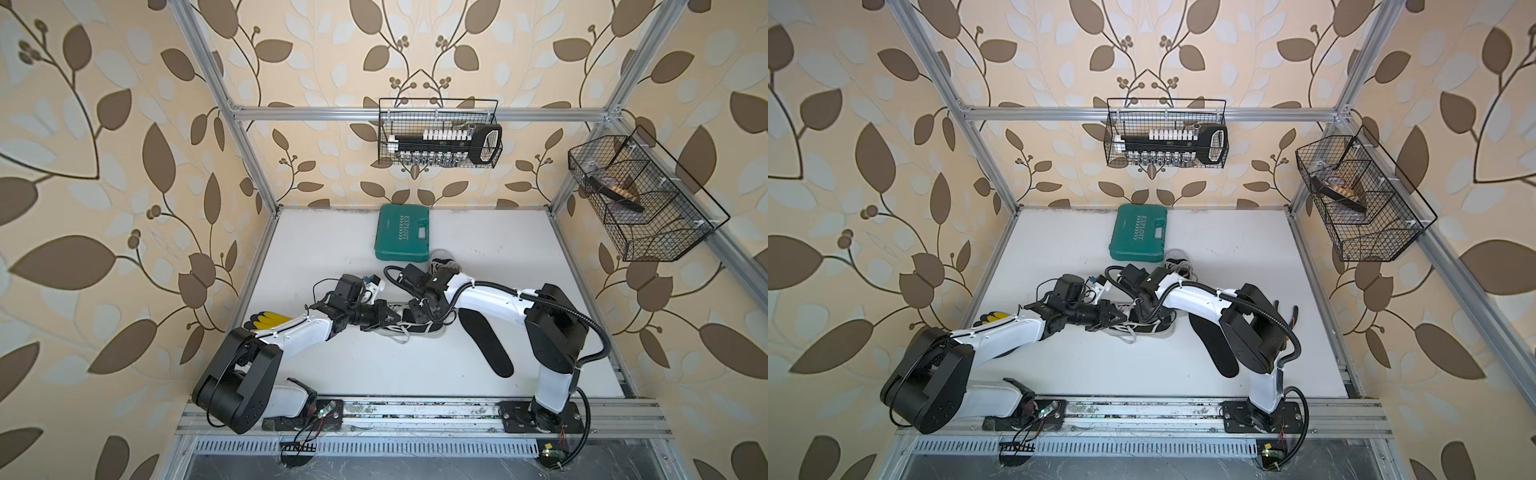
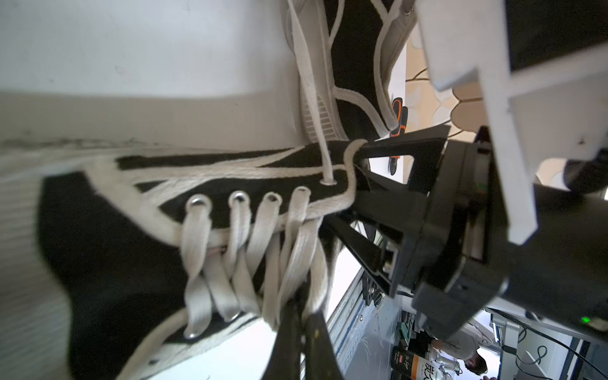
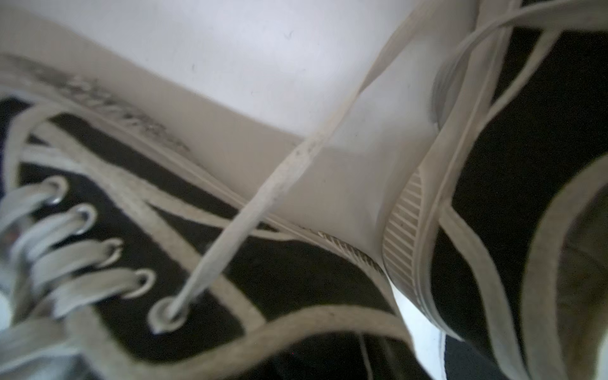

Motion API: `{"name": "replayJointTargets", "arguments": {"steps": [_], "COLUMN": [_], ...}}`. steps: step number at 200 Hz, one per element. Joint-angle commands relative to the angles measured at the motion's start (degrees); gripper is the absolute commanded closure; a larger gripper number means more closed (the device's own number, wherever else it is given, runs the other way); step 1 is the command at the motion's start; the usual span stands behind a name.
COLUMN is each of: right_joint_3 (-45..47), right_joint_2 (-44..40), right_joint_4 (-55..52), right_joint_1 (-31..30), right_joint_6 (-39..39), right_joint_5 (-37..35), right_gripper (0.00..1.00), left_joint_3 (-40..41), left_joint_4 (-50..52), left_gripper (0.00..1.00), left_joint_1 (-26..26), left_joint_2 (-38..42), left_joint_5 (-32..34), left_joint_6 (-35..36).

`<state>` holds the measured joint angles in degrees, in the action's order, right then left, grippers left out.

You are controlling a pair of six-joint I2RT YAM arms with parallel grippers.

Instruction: Insert the insole into the shoe

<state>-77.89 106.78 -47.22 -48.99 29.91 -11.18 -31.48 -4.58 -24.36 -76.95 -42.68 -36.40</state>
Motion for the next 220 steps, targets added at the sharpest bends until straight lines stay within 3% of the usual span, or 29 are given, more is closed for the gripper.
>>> {"name": "replayJointTargets", "arguments": {"steps": [1,38,72,98,111,169,202,220], "right_joint_3": [1.59,-4.38,-10.67,-13.27,-12.39,-1.60,4.05,6.84], "right_joint_2": [-1.32,1.07,2.07,-0.53,-1.53,-6.17,-8.17,-9.91], "right_joint_4": [-5.20,-13.47,-23.50,-25.12,-23.71,-9.80,-3.58,0.25], "right_joint_1": [1.45,-0.03,-0.82,-1.34,-1.16,0.28,1.11,2.18], "right_joint_6": [1.11,-0.25,-1.43,-1.13,-0.92,3.46,5.81,7.32], "right_joint_5": [-0.31,1.85,0.92,-0.52,-1.31,10.04,12.81,14.88], "right_gripper": [0.44,0.35,0.35,0.36,0.40,0.62,0.74,0.84], "left_joint_3": [0.10,-0.46,-1.07,-1.14,-1.21,-1.30,-1.31,-1.39], "left_joint_4": [4.32,4.96,5.98,6.07,6.15,7.13,7.13,7.05], "left_gripper": [1.00,1.00,1.00,1.00,1.00,1.00,1.00,1.00], "left_joint_1": [-0.34,-0.47,-0.43,-0.43,-0.43,-0.51,-0.51,-0.60], "left_joint_2": [1.10,0.97,0.93,0.94,0.93,1.61,1.73,1.52], "left_joint_5": [1.59,2.66,3.73,4.00,3.92,4.09,4.27,4.18], "left_joint_6": [1.05,1.13,1.33,1.37,1.32,1.34,1.29,1.19]}}
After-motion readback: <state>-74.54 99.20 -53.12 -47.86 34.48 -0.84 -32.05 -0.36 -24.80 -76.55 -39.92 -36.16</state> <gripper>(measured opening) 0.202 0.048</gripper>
